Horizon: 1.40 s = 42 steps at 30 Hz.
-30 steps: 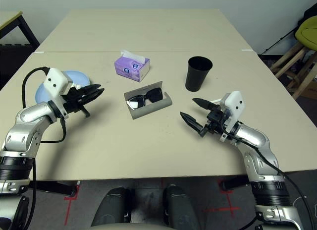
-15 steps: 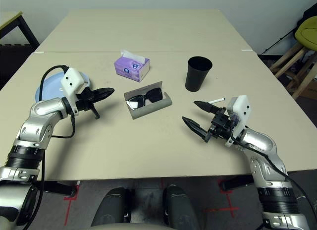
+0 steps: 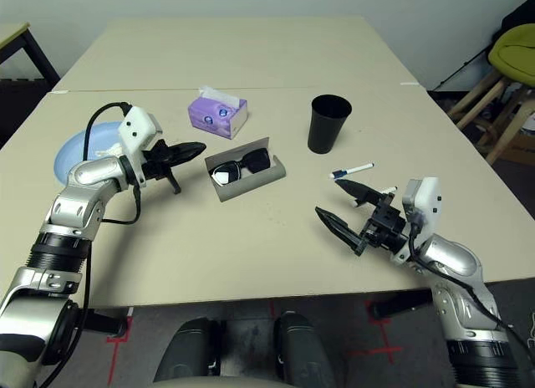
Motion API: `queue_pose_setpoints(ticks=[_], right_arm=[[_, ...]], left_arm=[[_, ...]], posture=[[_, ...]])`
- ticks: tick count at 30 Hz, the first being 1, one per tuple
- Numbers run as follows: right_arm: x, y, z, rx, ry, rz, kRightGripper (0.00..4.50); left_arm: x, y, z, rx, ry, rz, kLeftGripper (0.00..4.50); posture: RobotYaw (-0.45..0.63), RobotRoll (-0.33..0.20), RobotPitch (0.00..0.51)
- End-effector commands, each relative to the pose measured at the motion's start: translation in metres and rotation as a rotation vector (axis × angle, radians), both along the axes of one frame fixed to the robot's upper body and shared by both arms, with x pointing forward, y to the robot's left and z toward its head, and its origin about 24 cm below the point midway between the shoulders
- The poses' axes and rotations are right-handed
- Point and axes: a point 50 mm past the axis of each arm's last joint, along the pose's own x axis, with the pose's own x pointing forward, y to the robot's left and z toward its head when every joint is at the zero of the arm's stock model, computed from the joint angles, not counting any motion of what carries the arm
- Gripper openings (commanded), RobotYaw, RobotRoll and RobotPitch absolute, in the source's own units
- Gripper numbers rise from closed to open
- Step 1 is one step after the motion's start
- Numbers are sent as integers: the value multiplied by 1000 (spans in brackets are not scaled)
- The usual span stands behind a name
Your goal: Organize and tidy the items on the table.
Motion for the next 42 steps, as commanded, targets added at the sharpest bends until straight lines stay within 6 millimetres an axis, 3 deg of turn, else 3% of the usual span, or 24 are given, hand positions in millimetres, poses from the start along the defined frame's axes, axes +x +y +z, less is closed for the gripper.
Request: queue_pose_setpoints(ticks=[1, 15, 30, 42], right_arm=[[-1, -2, -1, -1, -8, -3, 4500], [0, -2, -4, 10, -12, -15, 4500], [0, 3, -1, 13, -7, -10, 4500], [2, 7, 2, 18, -10, -9, 4500]], left_arm=[[3, -6, -3, 34, -3, 5, 34], [20, -24, 34, -55, -148, 140, 34], [7, -43, -16, 84, -100, 147, 34], [14, -43, -19, 123, -143, 234, 34]], posture=[[-4, 0, 58], [7, 0, 61], [5, 0, 74], [0, 0, 76]])
